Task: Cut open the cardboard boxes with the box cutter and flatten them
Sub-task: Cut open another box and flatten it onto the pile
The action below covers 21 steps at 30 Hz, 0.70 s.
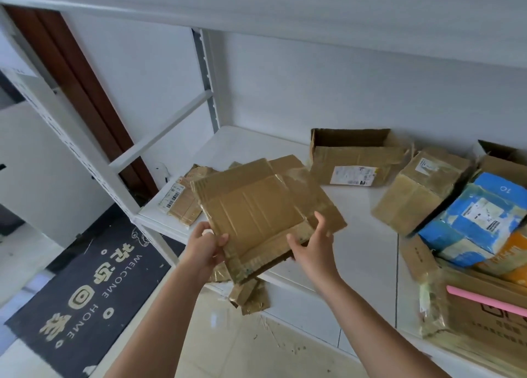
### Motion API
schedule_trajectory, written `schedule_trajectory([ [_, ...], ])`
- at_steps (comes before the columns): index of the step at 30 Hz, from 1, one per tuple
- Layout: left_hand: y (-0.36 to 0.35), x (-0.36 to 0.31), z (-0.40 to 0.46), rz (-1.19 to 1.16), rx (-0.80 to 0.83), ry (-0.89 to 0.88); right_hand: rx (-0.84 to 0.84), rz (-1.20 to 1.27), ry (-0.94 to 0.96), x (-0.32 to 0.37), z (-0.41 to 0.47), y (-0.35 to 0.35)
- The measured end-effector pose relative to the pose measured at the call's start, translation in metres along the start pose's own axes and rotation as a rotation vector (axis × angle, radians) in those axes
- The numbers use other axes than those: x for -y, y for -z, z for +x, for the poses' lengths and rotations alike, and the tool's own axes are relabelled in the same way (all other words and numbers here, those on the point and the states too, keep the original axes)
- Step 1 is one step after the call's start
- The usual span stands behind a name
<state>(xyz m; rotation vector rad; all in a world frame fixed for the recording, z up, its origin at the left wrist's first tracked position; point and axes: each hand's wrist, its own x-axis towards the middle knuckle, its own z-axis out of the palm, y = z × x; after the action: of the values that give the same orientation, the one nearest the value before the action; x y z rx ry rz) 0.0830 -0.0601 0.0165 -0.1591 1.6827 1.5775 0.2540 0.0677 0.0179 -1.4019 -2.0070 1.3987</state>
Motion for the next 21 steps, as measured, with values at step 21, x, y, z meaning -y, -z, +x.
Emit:
schedule_trajectory([
  [21, 0.006, 0.029, 0.123, 1.496, 0.080, -0.473, 0.168, -0.401, 0.216, -0.039, 0.137, -0.058],
])
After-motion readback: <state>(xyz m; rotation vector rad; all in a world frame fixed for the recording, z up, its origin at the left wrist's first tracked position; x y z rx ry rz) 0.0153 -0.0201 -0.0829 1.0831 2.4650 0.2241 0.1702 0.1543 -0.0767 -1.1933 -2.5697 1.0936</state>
